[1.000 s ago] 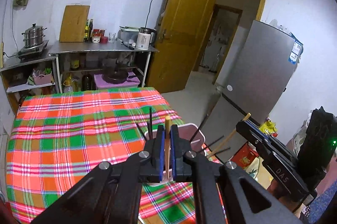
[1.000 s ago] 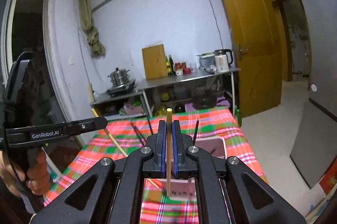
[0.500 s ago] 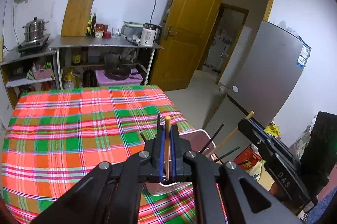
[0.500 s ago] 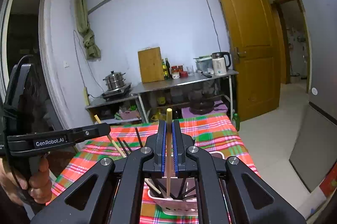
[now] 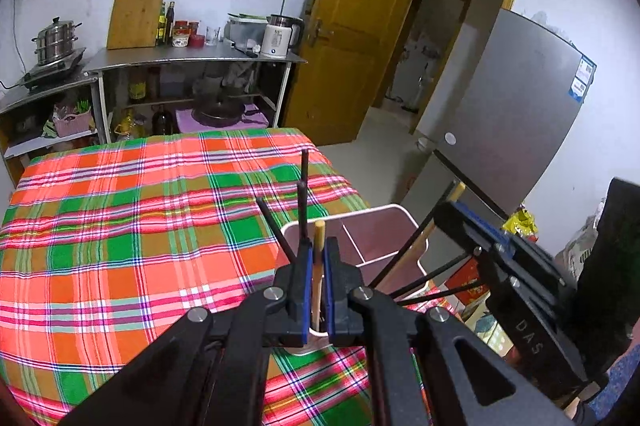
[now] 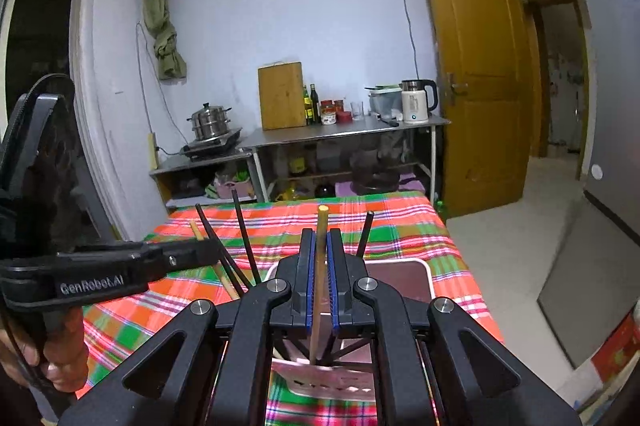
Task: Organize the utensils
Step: 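Lower the wooden chopsticks into the basket and open the left tool while the right tool releases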
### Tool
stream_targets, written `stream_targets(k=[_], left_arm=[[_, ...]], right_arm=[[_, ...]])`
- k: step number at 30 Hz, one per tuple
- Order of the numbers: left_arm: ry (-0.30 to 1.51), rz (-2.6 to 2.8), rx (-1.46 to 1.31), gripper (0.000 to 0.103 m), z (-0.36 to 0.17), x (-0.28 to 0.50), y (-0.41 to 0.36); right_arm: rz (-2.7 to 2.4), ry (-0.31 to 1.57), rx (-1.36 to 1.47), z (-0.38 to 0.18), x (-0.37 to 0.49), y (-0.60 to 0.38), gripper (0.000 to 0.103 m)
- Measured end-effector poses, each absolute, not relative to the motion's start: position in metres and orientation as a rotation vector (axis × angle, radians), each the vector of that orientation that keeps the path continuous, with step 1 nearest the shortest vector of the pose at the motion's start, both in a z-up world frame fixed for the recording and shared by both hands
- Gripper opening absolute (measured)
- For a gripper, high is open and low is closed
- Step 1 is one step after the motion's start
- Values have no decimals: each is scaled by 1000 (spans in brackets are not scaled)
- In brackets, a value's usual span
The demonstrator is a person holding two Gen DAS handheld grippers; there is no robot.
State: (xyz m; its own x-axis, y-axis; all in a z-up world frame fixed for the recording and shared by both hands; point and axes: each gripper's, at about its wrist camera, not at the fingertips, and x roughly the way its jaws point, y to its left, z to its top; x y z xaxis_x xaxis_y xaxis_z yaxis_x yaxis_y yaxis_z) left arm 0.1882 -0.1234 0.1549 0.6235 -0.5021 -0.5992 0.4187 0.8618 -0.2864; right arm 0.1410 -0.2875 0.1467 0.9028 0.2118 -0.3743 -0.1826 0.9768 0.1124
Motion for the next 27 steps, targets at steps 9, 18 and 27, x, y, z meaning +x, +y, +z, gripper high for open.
stream_targets(k=[9, 18, 27], left_arm=[[733, -526, -110, 10, 150, 187, -122], [728, -528, -127, 17, 148, 182, -113], [662, -530, -125, 17, 159, 157, -96]], right_arm=[[216, 413, 49, 150, 138, -286, 6], [223, 425, 45, 155, 138, -284, 7], [217, 398, 66, 165, 119, -286, 8]])
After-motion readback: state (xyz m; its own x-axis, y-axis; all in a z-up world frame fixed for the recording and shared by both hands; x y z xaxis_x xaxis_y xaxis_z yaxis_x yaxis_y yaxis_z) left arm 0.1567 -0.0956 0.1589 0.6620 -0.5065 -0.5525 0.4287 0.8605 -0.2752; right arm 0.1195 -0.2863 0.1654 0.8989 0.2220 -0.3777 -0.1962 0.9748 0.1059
